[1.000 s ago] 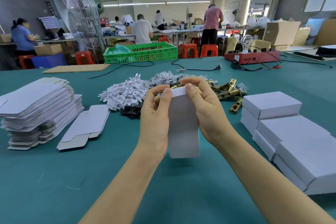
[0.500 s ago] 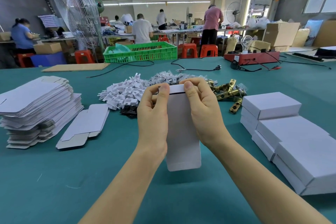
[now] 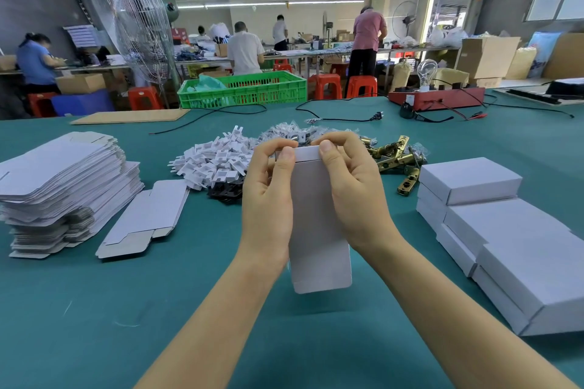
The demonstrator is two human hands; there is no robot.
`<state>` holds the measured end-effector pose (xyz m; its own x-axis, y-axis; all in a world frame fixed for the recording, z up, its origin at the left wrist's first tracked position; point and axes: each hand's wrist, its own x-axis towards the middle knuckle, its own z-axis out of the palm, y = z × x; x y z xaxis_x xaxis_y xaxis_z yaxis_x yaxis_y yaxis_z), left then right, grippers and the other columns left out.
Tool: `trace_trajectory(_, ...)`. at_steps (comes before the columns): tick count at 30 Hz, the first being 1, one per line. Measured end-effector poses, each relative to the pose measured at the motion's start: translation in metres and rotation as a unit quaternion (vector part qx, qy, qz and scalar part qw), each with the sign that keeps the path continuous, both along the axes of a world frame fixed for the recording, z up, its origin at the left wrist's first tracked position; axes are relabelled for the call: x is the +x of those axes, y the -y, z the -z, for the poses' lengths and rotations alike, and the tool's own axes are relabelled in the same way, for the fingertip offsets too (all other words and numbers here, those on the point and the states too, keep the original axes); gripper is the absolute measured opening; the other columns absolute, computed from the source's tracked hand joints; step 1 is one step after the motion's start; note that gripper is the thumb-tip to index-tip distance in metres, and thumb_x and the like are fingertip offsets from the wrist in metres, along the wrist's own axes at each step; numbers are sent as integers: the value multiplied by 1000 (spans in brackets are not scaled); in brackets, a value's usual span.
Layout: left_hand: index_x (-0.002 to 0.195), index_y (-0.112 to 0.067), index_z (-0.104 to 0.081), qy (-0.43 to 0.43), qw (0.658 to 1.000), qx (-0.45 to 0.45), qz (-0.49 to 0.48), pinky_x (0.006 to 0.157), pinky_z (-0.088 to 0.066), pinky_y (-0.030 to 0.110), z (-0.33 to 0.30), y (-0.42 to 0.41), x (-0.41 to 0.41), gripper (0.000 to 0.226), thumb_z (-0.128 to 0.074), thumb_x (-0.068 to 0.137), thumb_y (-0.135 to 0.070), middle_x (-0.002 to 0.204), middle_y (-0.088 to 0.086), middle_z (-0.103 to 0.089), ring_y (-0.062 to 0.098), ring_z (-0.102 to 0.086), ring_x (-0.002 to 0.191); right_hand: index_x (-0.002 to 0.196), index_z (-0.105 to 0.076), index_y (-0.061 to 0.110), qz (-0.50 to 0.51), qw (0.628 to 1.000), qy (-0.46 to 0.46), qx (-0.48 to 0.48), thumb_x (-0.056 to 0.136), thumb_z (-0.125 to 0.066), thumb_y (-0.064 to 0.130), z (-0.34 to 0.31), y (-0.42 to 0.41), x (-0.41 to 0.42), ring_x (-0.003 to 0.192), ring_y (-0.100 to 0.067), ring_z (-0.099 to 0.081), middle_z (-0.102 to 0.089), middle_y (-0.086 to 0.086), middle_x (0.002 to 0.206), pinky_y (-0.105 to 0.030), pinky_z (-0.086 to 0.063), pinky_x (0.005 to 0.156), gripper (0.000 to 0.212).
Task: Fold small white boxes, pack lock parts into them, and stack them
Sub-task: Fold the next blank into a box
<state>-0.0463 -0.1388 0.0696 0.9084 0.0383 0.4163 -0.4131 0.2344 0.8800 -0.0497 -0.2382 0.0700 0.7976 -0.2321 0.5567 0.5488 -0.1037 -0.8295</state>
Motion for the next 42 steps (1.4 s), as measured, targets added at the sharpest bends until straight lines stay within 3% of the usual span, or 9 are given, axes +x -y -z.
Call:
trace_trajectory(7, 77, -38, -66, 10, 1000, 0, 11, 76, -44, 37, 1, -2, 2, 11, -60, 85, -37, 80, -10, -61, 13, -52, 80, 84, -55, 22, 5, 1000, -4, 16, 101, -46, 16, -2, 0, -2, 70, -7, -45, -51, 5, 76, -22, -38, 65, 19)
trace_trajectory(13, 79, -39, -64, 10, 1000, 6, 17, 76, -42, 42, 1, -2, 1, 11, -59, 87, -44, 86, -1, -58, 18, -51, 82, 84, -56, 19, -9, 1000, -7, 21, 101, -46, 18, -4, 1, -2, 71, -7, -47, -53, 2, 78, -22, -39, 64, 19)
trace_trajectory(18, 77, -40, -62, 24, 999, 31, 8, 65, -40, 35, 1, -4, 2, 18, -53, 89, -50, 78, -6, -56, 14, -48, 72, 80, -54, 16, -24, 998, -27, 58, 101, -46, 25, -5, 2, 0, 67, -4, -47, -54, 5, 74, -15, -40, 59, 25)
trace_trajectory(24, 73, -35, -56, 27, 999, 44, 8, 61, -36, 34, 3, -2, 3, 22, -53, 89, -50, 76, -1, -51, 17, -42, 70, 88, -58, 6, -16, 996, -55, 71, 100, -47, 22, -4, 5, 3, 81, -11, -54, -64, -19, 102, -24, -44, 71, 23)
trace_trajectory(26, 73, -33, -56, 30, 999, 42, 9, 65, -36, 37, 4, -3, 4, 23, -53, 90, -50, 78, 1, -51, 18, -41, 72, 86, -59, 9, -13, 996, -61, 70, 99, -45, 17, -3, 4, 4, 83, -10, -54, -64, -17, 103, -21, -44, 72, 19)
trace_trajectory(31, 78, -21, -51, 53, 997, 58, 17, 57, -34, 22, 7, -3, 3, 31, -50, 91, -49, 70, -5, -44, 10, -37, 64, 81, -59, 14, -5, 997, -54, 63, 93, -42, 5, -3, 6, 4, 79, 1, -54, -63, -1, 91, -7, -42, 65, 22)
trace_trajectory(34, 85, -27, -57, 65, 994, 85, 32, 61, -41, 21, 8, -3, 3, 15, -59, 93, -40, 76, -8, -53, 9, -47, 68, 78, -58, 15, 1, 996, -56, 73, 91, -42, 6, -5, 8, 4, 77, 1, -54, -64, 3, 87, -9, -43, 63, 22)
trace_trajectory(36, 95, -31, -61, 78, 989, 125, 29, 72, -48, 23, 7, -4, 3, 5, -64, 92, -28, 94, -9, -64, 10, -58, 82, 78, -58, 17, 2, 994, -66, 88, 92, -43, 9, -7, 10, 4, 75, -1, -55, -64, 9, 81, -15, -45, 64, 22)
trace_trajectory(42, 113, -42, -56, 100, 977, 185, 13, 90, -53, 38, 2, -12, 5, 46, -71, 87, -7, 113, -8, -64, 17, -60, 103, 83, -56, 18, -20, 989, -95, 114, 93, -44, 8, -7, 8, 7, 85, -16, -54, -64, 7, 81, -35, -41, 75, 19)
